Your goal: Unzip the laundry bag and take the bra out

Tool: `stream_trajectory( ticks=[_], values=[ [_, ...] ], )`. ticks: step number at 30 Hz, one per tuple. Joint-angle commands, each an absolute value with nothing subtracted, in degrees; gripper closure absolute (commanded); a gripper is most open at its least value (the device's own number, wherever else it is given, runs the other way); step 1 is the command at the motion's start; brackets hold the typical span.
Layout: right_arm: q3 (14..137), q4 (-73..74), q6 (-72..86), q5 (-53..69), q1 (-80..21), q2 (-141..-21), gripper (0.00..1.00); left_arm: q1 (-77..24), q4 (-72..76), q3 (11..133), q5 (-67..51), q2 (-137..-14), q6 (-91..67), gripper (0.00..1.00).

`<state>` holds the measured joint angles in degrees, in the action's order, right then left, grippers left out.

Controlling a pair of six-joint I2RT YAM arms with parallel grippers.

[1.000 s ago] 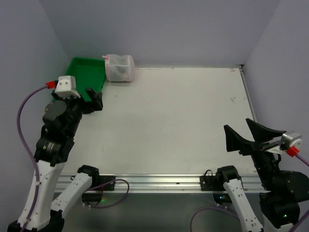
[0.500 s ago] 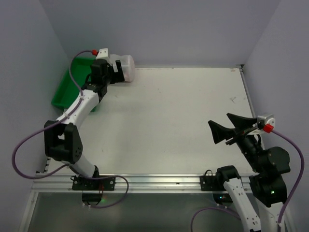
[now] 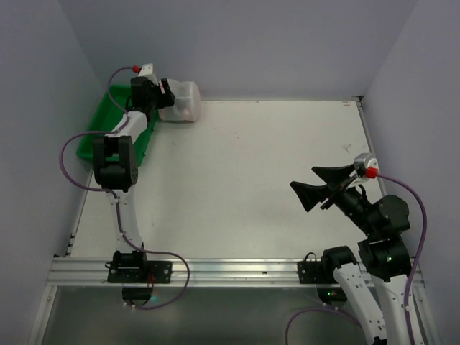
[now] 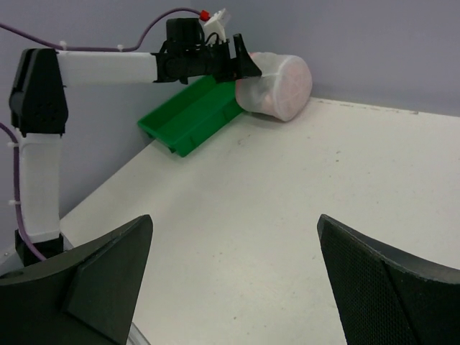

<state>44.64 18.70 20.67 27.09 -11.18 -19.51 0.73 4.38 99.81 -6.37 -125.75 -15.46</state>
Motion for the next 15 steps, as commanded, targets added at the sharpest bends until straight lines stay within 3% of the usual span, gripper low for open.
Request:
stream_trajectory(
  ticks=[1, 3, 4, 7, 10, 15],
  values=[
    [44.65, 15.73, 21.97, 30.76, -10.99, -21.97, 0.01, 1.58, 7.65, 107.92, -10.02, -130.15, -11.96, 0.22],
    [44.74, 15.56, 22.32, 32.16, -10.99, -23.37, 0.01, 1.58, 6.95, 111.34, -11.42, -132.97, -10.73, 0.43],
    [44.82, 15.3, 22.41, 32.43, -10.99, -23.64, 0.01, 1.5, 6.68, 112.14, -12.56, -133.59, -10.37, 0.59],
    [45.0, 15.12, 22.5, 32.78, -10.99, -24.34, 0.01, 1.41, 6.77, 111.01, -17.56, -132.37, -9.41, 0.88],
    [45.17, 15.73, 22.41, 30.86, -10.99, -24.08, 0.01, 0.7, 7.38, 106.02, -20.46, -127.37, -7.3, 1.0],
    [47.54, 23.09, 22.68, 21.01, -10.99, -26.0, 0.01, -6.84, 6.42, 93.45, -15.31, -113.4, 5.51, 1.0]
  ],
)
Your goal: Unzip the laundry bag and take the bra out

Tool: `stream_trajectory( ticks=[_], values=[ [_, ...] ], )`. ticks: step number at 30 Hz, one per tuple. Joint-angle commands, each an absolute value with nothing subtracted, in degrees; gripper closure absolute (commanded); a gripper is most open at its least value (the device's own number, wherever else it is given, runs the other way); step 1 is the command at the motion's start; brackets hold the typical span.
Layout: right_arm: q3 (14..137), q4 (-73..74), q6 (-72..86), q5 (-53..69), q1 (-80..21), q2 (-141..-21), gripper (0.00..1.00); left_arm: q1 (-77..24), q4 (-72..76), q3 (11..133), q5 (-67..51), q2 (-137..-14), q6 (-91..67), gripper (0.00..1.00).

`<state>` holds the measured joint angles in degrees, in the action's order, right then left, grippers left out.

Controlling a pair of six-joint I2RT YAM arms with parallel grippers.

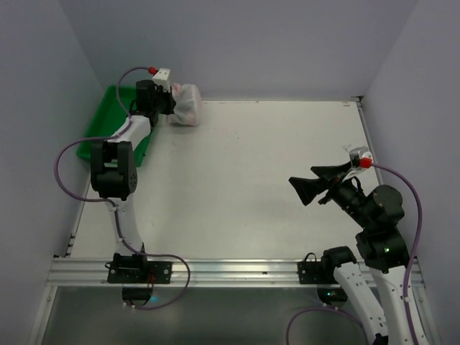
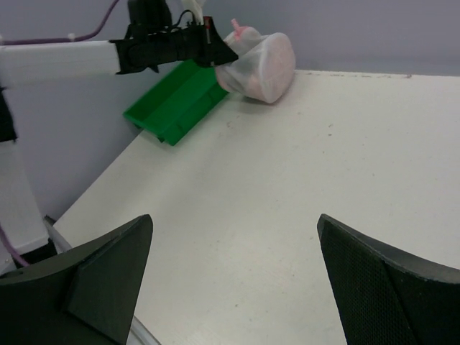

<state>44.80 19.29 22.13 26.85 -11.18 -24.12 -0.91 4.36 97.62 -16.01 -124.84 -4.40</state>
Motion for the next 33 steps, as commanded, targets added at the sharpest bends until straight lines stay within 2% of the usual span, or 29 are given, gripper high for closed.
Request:
stream_trajectory(
  ticks=[1, 8, 10, 14, 20, 28, 32, 33],
  values=[
    [48.85, 24.42, 21.63, 21.27, -10.99, -26.8, 0.01, -8.6, 6.07, 88.82, -11.2, -109.38, 9.28, 1.0],
    [47.2, 24.18, 24.26, 30.4, -11.07, -26.64, 0.01, -21.77, 3.25, 71.75, 6.4, -93.18, 16.08, 1.0],
    [45.54, 23.2, 24.52, 30.24, -11.08, -25.06, 0.01, -24.68, 3.25, 68.83, 11.83, -88.54, 17.57, 1.0],
    [44.21, 23.82, 23.91, 27.25, -11.08, -22.68, 0.01, -36.78, 3.34, 61.02, 20.72, -82.98, 17.76, 1.0],
    [40.26, 22.06, 24.61, 26.28, -11.25, -20.66, 0.01, -54.1, 8.43, 51.26, 40.23, -81.73, 18.72, 1.0],
    [33.58, 22.23, 26.01, 21.62, -11.25, -16.0, 0.01, -69.16, 5.45, 48.34, 46.23, -86.12, 6.96, 1.0],
    [31.91, 22.5, 27.42, 20.31, -11.25, -16.26, 0.01, -75.57, 3.69, 49.83, 46.23, -87.71, 2.12, 0.87],
    [31.38, 22.24, 27.68, 20.04, -11.25, -16.0, 0.01, -76.28, 3.52, 50.18, 46.32, -87.98, 1.24, 0.8]
  ],
)
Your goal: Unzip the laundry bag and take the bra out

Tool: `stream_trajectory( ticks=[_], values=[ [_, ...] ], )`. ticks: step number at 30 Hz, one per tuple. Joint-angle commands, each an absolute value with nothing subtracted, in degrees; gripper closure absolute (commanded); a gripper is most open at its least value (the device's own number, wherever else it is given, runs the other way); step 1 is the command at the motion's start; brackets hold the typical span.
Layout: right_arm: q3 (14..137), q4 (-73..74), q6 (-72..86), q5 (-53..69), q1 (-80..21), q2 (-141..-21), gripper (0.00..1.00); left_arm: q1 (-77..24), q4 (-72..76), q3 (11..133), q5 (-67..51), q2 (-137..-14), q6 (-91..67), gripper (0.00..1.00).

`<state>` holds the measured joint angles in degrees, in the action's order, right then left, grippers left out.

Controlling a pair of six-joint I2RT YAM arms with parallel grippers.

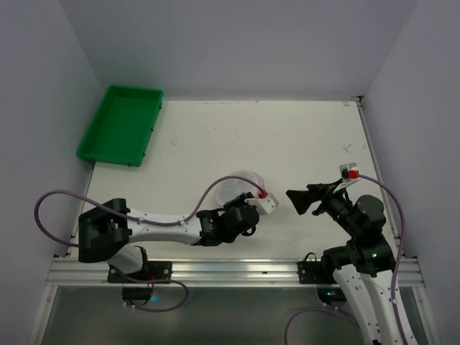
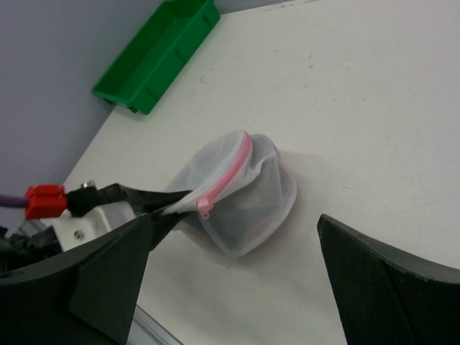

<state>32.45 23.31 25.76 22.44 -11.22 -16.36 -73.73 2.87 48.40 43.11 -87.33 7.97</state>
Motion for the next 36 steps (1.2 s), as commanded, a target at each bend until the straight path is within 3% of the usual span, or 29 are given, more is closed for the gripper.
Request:
stream_trajectory(
  ticks=[1, 2, 4, 6, 10, 19, 27, 32, 36],
  values=[
    [30.59, 21.89, 28.03, 19.6, -11.25, -14.86, 0.01, -77.59, 2.56, 50.53, 45.97, -88.33, -1.12, 0.74],
    [30.24, 21.71, 28.21, 18.73, -11.25, -14.33, 0.01, -78.13, 1.77, 51.49, 46.05, -88.42, -2.53, 0.68],
    [29.88, 21.8, 28.74, 17.67, -11.34, -13.45, 0.01, -79.01, -1.12, 52.38, 46.06, -87.9, -6.57, 0.36],
    [30.06, 22.76, 29.09, 15.57, -11.25, -12.92, 0.01, -79.54, -4.03, 53.7, 46.05, -87.28, -9.3, 0.18],
    [31.2, 24.61, 29.71, 11.78, -11.25, -13.01, 0.01, -79.54, -15.7, 59.4, 46.76, -86.14, -21.23, 0.04],
    [32.78, 25.4, 30.85, 11.25, -11.25, -16.69, 0.01, -79.54, -26.2, 64.52, 36.93, -78.06, -42.17, 0.0],
    [31.99, 23.73, 31.11, 13.71, -11.34, -18.37, 0.01, -78.58, -27.5, 52.22, 40.42, -65.41, -66.49, 0.0],
    [31.38, 21.63, 31.55, 15.82, -11.69, -20.82, 0.01, -75.33, -23.39, 44.22, 40.52, -62.06, -72.68, 0.02],
    [30.33, 20.22, 31.38, 15.56, -13.35, -22.23, 0.01, -70.15, -14.0, 39.3, 33.78, -61.87, -73.47, 0.04]
  ],
)
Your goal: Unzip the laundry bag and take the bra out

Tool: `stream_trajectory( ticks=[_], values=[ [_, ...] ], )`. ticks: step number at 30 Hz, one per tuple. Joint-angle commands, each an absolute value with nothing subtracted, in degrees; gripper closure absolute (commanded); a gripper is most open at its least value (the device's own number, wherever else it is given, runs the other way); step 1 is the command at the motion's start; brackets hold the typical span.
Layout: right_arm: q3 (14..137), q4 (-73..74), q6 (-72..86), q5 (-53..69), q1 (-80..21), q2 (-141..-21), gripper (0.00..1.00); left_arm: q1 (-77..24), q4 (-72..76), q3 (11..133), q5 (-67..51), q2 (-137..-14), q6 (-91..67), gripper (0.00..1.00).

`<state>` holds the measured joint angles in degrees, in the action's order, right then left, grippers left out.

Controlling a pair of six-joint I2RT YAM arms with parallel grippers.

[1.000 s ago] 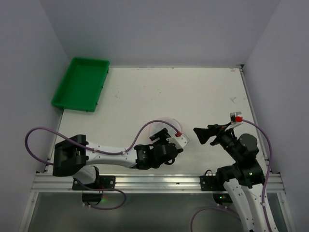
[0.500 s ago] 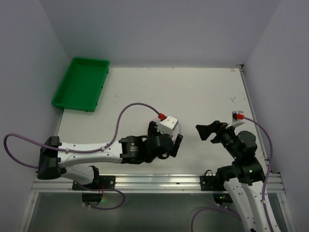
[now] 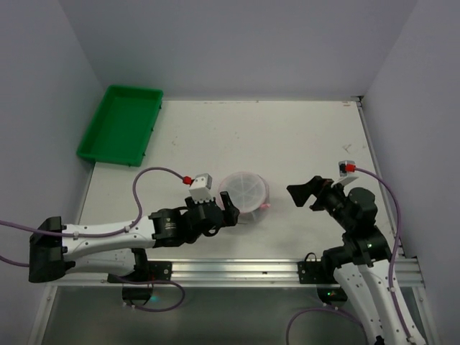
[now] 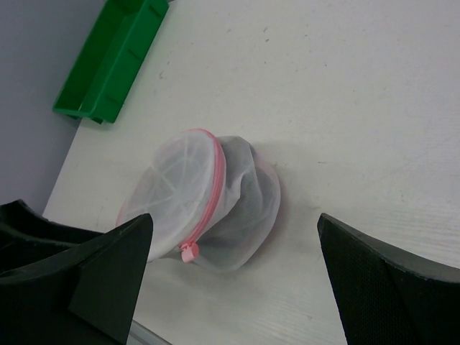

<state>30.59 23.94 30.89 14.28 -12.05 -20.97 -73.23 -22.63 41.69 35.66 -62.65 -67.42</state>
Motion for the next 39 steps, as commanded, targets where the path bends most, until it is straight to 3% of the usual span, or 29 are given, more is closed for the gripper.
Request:
stream_trajectory(
  ticks=[1, 10, 22, 26, 29, 32, 35, 39],
  values=[
    [30.15, 19.87, 31.29, 14.95, -13.79, -22.5, 0.01, -68.05, -12.93, 37.72, 32.97, -61.96, -73.82, 0.04],
    [27.6, 15.3, 32.08, 12.04, -20.91, -25.75, 0.01, -66.71, 1.12, 31.03, 36.47, -58.89, -76.99, 0.18],
    [26.72, 11.6, 31.2, 6.34, -30.14, -29.53, 0.01, -65.74, 2.64, 33.31, 33.93, -67.06, -79.98, 0.41],
    [26.1, 10.37, 31.81, 4.84, -33.04, -31.72, 0.01, -64.87, 3.86, 33.31, 33.22, -67.94, -80.24, 0.54],
    [25.84, 9.41, 32.17, 3.09, -35.5, -33.48, 0.01, -63.46, 3.96, 33.84, 32.96, -67.59, -80.33, 0.77],
    [25.58, 8.62, 32.87, 0.8, -38.58, -35.41, 0.01, -61.53, 3.69, 34.36, 32.96, -67.24, -80.94, 0.92],
    [25.66, 7.74, 33.75, -2.63, -42.87, -37.69, 0.01, -59.51, 3.43, 34.72, 32.43, -67.24, -82.18, 1.0],
    [27.85, 7.65, 35.42, -8.15, -49.02, -40.86, 0.06, -57.48, 3.17, 35.59, 31.64, -67.76, -82.88, 1.0]
  ],
)
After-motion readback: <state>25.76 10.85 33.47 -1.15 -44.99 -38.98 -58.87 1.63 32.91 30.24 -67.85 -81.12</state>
